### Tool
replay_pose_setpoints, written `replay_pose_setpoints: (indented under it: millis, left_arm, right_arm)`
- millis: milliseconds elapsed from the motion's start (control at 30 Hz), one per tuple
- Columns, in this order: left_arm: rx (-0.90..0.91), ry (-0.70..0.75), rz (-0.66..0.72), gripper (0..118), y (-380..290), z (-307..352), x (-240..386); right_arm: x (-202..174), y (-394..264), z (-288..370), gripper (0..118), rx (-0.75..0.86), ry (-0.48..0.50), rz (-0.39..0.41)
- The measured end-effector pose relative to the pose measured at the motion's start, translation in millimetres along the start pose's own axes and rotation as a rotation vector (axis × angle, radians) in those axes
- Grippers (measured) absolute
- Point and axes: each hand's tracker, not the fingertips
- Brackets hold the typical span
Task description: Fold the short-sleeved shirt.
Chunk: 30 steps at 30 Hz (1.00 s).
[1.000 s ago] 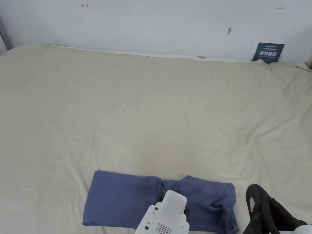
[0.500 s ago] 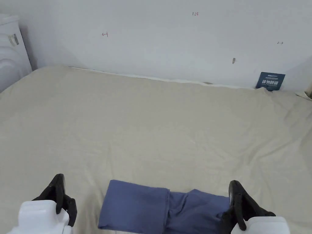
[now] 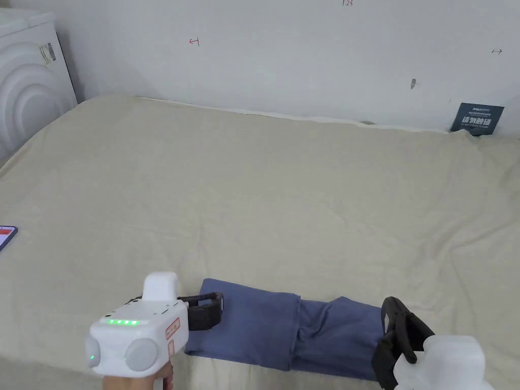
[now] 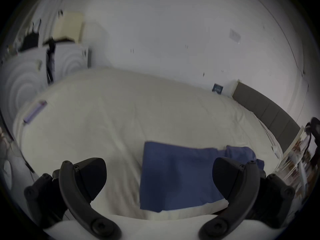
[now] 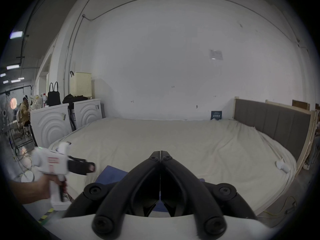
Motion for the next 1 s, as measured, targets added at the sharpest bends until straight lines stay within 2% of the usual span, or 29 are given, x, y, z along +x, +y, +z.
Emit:
replay_pose_setpoints:
  millis: [100,167,267,300,333,367,400,433,467,500,567,767,933,1000]
  left_arm:
    - [-0.101,0.018,0.046,118,-12.3,-40.1,-16.7]
    - [-0.095,-0.025,0.014,118,-16.1,-51.0,-18.9]
    - [-0.174,-0.104,0.040,103,-27.5,-57.4,-8.0]
    - [-0.169,-0.097,0.040,103,-33.5,-54.1,-0.2]
    - [-0.177,-0.138,0.107,89,-43.3,-54.8,16.7]
    - [-0.115,0.053,-0.044,76,-35.9,-48.3,10.2]
    - [-0.143,0.055,-0.055,57,-34.0,-45.4,4.3]
    - [-0.133,0.001,0.031,37,-32.2,-42.4,-2.8]
    - [-0.162,-0.152,0.170,14,-32.5,-42.5,-6.9]
    - [-0.138,-0.191,0.202,14,-30.9,-39.8,0.0]
    - [-0.104,-0.074,0.039,14,-18.1,-28.7,6.2]
    - [-0.057,-0.031,0.033,14,15.4,-11.6,-6.5]
    - [0.000,0.120,0.050,14,40.3,23.9,-65.9]
    - [0.001,0.231,-0.017,14,48.9,45.0,-81.6]
  right_arm:
    - [3.8,-1.0,3.3,0,-0.012,0.002,-0.026]
    - [6.2,-2.5,5.7,0,-0.016,-0.003,-0.019]
    - [11.2,-4.7,6.8,0,-0.028,-0.019,-0.008]
    - [13.6,-5.2,6.6,0,-0.032,-0.021,-0.015]
    - [15.6,-5.7,6.3,0,-0.038,-0.022,-0.030]
    - [17.6,-5.8,6.2,0,-0.042,-0.020,-0.044]
    - [18.7,-5.7,6.4,0,-0.043,-0.023,-0.050]
    - [19.1,-5.9,6.9,0,-0.041,-0.025,-0.052]
    - [19.1,-5.9,7.3,0,-0.040,-0.025,-0.050]
    - [19.0,-5.6,7.2,0,-0.042,-0.027,-0.045]
    - [19.5,-4.3,6.0,0,-0.044,-0.030,-0.040]
    - [14.9,1.3,1.5,0,-0.036,-0.023,-0.035]
    - [5.7,4.3,-6.8,0,-0.031,0.008,-0.027]
    - [1.7,3.8,-9.0,0,-0.026,0.023,-0.027]
